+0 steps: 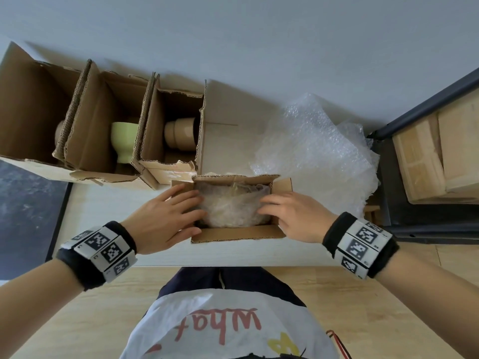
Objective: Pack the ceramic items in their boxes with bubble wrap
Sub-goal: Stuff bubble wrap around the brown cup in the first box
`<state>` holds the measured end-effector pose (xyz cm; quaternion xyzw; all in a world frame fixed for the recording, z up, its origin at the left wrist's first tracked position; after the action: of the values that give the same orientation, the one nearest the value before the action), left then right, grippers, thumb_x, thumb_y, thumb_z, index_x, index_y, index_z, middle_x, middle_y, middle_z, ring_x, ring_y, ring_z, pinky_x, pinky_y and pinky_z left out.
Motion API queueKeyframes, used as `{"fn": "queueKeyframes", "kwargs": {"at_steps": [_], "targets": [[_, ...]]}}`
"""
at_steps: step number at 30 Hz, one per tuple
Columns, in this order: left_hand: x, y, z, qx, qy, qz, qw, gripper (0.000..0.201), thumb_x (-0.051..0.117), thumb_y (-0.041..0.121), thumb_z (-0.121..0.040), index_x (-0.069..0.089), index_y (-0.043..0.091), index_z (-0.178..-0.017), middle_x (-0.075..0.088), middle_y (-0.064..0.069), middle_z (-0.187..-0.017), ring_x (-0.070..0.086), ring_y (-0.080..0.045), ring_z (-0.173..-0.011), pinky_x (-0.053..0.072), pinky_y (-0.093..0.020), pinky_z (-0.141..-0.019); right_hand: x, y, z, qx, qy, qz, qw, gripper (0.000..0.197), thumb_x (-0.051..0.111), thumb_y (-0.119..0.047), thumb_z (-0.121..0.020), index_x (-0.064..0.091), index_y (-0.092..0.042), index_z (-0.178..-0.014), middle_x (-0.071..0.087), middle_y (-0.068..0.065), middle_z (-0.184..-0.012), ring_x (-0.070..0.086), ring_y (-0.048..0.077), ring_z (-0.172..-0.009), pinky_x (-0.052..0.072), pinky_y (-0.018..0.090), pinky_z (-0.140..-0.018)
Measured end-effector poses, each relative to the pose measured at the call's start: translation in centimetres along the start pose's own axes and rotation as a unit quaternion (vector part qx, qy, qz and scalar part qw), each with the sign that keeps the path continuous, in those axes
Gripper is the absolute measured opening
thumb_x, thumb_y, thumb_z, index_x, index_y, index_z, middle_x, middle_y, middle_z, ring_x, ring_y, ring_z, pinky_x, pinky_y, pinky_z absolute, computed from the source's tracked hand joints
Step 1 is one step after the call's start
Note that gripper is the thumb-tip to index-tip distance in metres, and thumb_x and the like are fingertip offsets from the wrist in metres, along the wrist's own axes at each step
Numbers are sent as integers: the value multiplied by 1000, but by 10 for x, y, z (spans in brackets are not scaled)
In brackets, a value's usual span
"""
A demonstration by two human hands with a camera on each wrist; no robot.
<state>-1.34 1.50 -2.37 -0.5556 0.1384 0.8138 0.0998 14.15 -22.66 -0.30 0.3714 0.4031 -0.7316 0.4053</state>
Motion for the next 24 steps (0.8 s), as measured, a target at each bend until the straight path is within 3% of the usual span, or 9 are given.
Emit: {"fn": "queueKeyframes", "kwargs": {"at_steps": [2, 5, 7, 11, 13, 16, 19, 22, 24], "targets": [[0, 2, 4, -23, 16, 5, 1000, 56, 23, 49, -98, 64, 17, -119, 63, -7, -124, 54, -26, -123, 19, -42, -115, 0, 0, 4, 10, 29, -3, 1000, 43, 44, -5, -91, 54, -18, -130, 49, -1, -139, 47, 21, -124, 42, 33, -101], [0, 5, 0, -39, -4, -13, 999, 60, 22, 53, -96, 64, 17, -119, 63, -8, -125, 52, -26, -125, 27, -48, -112, 6, -2, -2, 17, 20, 58, 998, 47, 40, -9, -94, 40, -14, -141, 34, 6, -151, 30, 22, -139, 19, 32, -115], [0, 4, -7, -44, 1, -10, 999, 60, 19, 53, -95, 63, 19, -117, 63, -5, -125, 49, -25, -128, 26, -51, -113, 10, -2, -7, 30, 6, 106, 994, 50, 36, -13, -95, 30, -12, -145, 25, 9, -155, 21, 21, -143, 9, 32, -117], [5, 3, -17, -48, -19, 8, 999, 68, 2, 53, -91, 56, 25, -121, 56, 5, -131, 31, -18, -139, 0, -42, -118, 15, 1, -13, 50, -31, 166, 984, 50, 31, -20, -97, 27, -11, -146, 25, 8, -155, 18, 20, -144, 6, 36, -118], [4, 2, -16, -47, -5, 18, 999, 67, 0, 50, -91, 53, 27, -125, 51, 7, -137, 26, -16, -141, -3, -39, -118, 12, 0, -14, 43, -22, 140, 989, 48, 35, -18, -97, 31, -13, -145, 28, 6, -154, 21, 18, -143, 7, 34, -119], [-8, -1, 2, -66, 98, 89, 989, 51, 24, 31, -91, 61, 15, -123, 57, -4, -133, 43, -24, -132, 20, -45, -116, -6, 4, -2, 54, 91, -10, 994, 44, 45, -11, -94, 45, -14, -138, 43, 4, -145, 38, 19, -135, 22, 30, -114], [-4, -8, 31, -143, 205, 178, 952, 45, 34, 12, -86, 58, 4, -123, 59, -14, -128, 54, -32, -120, 42, -50, -102, -16, 21, 25, 108, 228, -100, 963, 41, 48, -5, -91, 50, -9, -131, 56, 6, -130, 56, 19, -115, 40, 23, -97], [10, -2, 49, -231, 205, 231, 922, 40, 42, 4, -91, 51, 6, -130, 62, -16, -122, 60, -33, -108, 50, -45, -89, -7, 30, 42, 167, 216, -147, 951, 44, 49, 2, -91, 47, -8, -133, 59, 7, -126, 62, 17, -100, 45, 19, -81], [20, 5, 52, -257, 172, 287, 907, 50, 49, 3, -92, 40, 15, -140, 57, -13, -131, 58, -30, -115, 46, -39, -92, 4, 26, 45, 166, 166, -163, 958, 48, 49, 4, -91, 45, -11, -137, 55, 3, -132, 60, 4, -90, 43, 12, -76]]}}
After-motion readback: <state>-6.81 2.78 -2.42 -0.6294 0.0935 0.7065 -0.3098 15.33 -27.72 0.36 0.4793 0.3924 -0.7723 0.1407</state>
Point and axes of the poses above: each hand's wrist, its own z-axis away from the middle knuckle, its own x-axis out of the palm, y = z × x, the point moved 2 cm from there along -z, towards the middle knuckle
